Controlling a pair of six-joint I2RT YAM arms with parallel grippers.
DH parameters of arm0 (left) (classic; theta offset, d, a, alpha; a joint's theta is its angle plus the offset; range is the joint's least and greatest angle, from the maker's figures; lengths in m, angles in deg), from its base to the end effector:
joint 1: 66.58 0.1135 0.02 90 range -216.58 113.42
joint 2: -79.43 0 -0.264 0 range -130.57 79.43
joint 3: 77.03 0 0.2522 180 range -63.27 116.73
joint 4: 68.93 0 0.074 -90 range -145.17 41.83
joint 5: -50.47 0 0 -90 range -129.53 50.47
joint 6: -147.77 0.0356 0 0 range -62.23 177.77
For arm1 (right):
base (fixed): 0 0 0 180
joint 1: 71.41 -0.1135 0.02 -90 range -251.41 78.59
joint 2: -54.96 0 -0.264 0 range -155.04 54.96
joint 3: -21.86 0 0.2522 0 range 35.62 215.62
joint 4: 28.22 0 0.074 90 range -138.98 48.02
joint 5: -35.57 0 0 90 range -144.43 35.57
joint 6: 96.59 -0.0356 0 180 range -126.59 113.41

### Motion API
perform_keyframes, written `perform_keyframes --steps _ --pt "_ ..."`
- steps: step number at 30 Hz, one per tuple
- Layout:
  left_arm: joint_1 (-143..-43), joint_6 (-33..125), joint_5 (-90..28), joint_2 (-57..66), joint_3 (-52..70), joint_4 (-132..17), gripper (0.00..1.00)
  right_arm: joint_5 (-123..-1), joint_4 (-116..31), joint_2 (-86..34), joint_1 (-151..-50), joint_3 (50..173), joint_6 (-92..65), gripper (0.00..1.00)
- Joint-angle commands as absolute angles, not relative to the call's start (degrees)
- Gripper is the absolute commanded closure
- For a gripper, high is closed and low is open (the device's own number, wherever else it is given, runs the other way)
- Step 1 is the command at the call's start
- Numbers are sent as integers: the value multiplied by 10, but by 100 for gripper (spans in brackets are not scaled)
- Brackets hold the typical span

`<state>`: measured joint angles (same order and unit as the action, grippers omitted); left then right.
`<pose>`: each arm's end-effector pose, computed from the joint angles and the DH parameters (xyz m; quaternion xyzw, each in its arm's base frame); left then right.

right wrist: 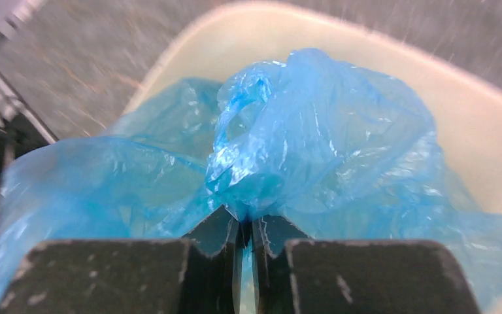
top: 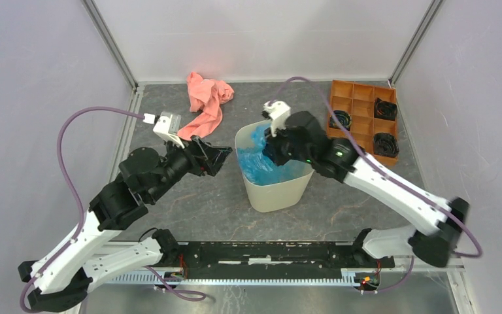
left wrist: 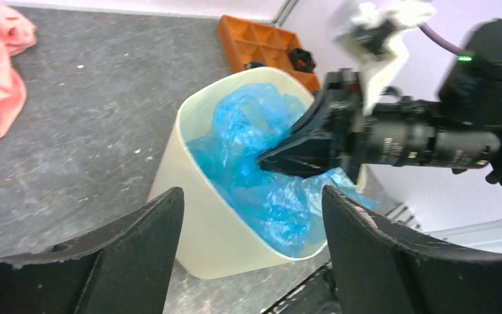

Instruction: Put the trash bags into the trash bin

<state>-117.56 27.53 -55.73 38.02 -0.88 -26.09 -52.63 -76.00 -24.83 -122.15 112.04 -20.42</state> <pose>0.0936 -0.0997 0.4166 0.0438 0.7522 -0.3416 0.5619 0.1960 0.2380 0.3523 -0.2771 0.8524 0.2248 0.3821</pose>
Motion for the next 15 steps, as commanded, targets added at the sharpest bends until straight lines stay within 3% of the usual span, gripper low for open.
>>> perform_keyframes --steps 1,8,15 --pt "-1176 282 -482 354 43 -287 14 -516 -647 -139 -1221 1076 -226 88" --pt "-1176 254 -380 278 83 -309 3 -529 -530 -59 -1219 999 -256 95" --pt "-1176 288 -299 208 116 -275 3 -488 -537 -34 -1219 1000 -247 91"
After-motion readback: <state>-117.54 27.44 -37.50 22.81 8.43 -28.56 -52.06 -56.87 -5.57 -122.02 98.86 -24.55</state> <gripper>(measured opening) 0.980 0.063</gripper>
